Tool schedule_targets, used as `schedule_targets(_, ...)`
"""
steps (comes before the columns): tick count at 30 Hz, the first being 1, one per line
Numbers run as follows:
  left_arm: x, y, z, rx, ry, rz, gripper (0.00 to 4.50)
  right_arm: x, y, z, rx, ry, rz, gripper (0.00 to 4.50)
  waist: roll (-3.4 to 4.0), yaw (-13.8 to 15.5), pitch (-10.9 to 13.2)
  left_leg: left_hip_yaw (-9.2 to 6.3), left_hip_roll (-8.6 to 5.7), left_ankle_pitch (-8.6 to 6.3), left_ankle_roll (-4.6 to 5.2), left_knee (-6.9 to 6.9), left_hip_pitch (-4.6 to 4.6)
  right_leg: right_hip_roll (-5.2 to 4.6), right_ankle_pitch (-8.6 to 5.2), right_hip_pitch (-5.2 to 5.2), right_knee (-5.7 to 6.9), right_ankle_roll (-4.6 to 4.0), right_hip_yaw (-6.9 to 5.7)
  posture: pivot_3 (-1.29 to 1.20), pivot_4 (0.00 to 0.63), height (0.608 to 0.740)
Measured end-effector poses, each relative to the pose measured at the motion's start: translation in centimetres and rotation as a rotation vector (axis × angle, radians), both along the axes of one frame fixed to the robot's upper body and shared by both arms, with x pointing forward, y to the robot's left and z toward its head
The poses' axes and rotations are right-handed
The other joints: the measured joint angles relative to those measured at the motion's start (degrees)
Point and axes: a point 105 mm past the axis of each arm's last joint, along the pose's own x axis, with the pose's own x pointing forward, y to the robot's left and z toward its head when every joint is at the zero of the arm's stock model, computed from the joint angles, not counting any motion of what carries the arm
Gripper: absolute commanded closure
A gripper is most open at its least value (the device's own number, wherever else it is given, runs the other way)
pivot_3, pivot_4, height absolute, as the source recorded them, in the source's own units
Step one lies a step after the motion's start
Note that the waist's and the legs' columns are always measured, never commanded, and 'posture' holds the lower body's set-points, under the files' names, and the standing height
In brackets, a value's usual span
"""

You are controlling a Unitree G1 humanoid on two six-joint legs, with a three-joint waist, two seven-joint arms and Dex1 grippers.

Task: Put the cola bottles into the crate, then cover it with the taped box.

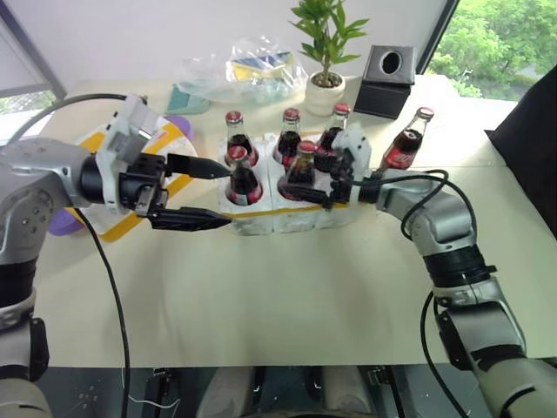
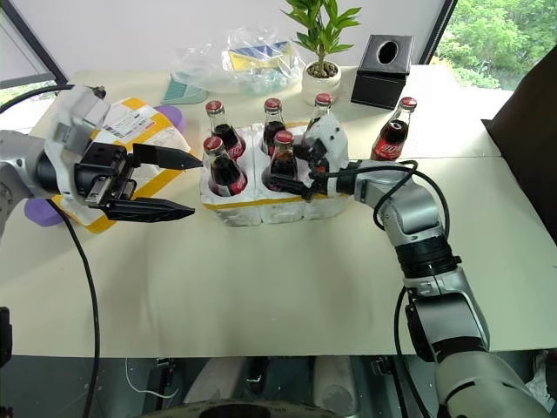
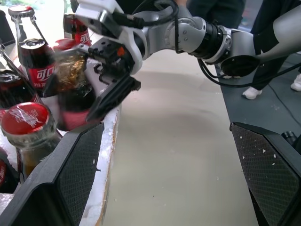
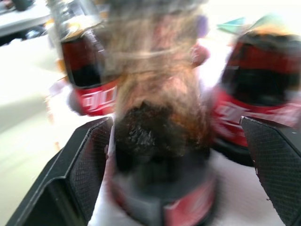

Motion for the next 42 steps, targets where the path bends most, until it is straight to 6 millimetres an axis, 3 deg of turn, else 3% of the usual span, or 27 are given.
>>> schedule_targets(2,-0.1,-0.1,-0.1,0.000,0.000,-0.005,0.00,-1.0,-2.6,1.0,0.055,0.000,-0.061,0.06,0.00,0.5,0.0,-0.02,-0.02,-0.03,0.05,-0.02,-0.02,-0.04,0.00,0.01,-0.04,0.00,0.00,0.00,0.150,0.740)
schedule_targets(6,0.0,0.3,-0.5,0.003,0.018,0.012,0.00,-3.5,-9.8,2.1,0.094,0.011,-0.289,0.06,-0.02,0.5,0.0,-0.12,-0.09,-0.24,0.39,0.00,-0.02,-0.12,0.00,0.15,-0.16,0.00,0.02,0.00,0.150,0.740)
schedule_targets(9,0.0,0.3,-0.5,0.002,0.015,0.009,0.00,-4.2,-11.8,1.5,0.086,0.026,-0.397,0.06,-0.02,-0.3,0.0,-0.02,0.05,-0.18,0.30,-0.01,0.12,-0.11,0.00,0.15,-0.06,0.00,0.05,0.00,0.150,0.740)
schedule_targets(14,0.2,0.0,0.0,-0.004,0.000,-0.001,0.00,-2.6,-14.4,0.2,0.069,0.020,-0.618,0.06,0.00,-1.0,0.0,-0.01,0.09,-0.10,0.20,-0.03,0.14,-0.08,-0.01,0.15,-0.01,-0.02,0.05,0.00,0.150,0.740)
schedule_targets(31,0.3,-0.3,0.4,-0.009,-0.010,-0.008,0.00,4.3,-14.3,-2.2,0.124,0.037,-0.717,0.06,0.01,-1.2,0.0,-0.02,0.05,-0.06,0.12,-0.08,0.13,-0.02,0.00,0.11,-0.03,-0.01,0.07,0.00,0.150,0.740)
schedule_targets(33,0.3,-0.3,0.4,-0.008,-0.009,-0.007,0.00,5.0,-14.3,-2.4,0.130,0.038,-0.724,0.59,0.01,-1.2,0.0,-0.02,0.05,-0.03,0.07,-0.09,0.13,0.00,0.00,0.11,-0.03,-0.01,0.08,0.00,0.150,0.740)
schedule_targets(36,0.3,-0.2,0.4,-0.005,-0.009,-0.001,0.00,5.4,-14.3,-2.1,0.139,0.008,-0.728,1.89,0.01,-1.2,0.0,-0.03,0.06,-0.01,0.03,-0.11,0.13,0.09,0.00,0.10,-0.03,-0.02,0.10,0.00,0.150,0.740)
schedule_targets(42,0.3,-0.1,0.6,-0.004,-0.019,0.015,0.00,4.8,-12.5,-1.8,0.168,0.002,-0.621,1.98,0.10,-1.3,0.1,-0.03,0.07,0.00,0.01,-0.15,0.11,0.14,0.00,0.04,-0.03,-0.02,0.18,0.00,0.150,0.740)
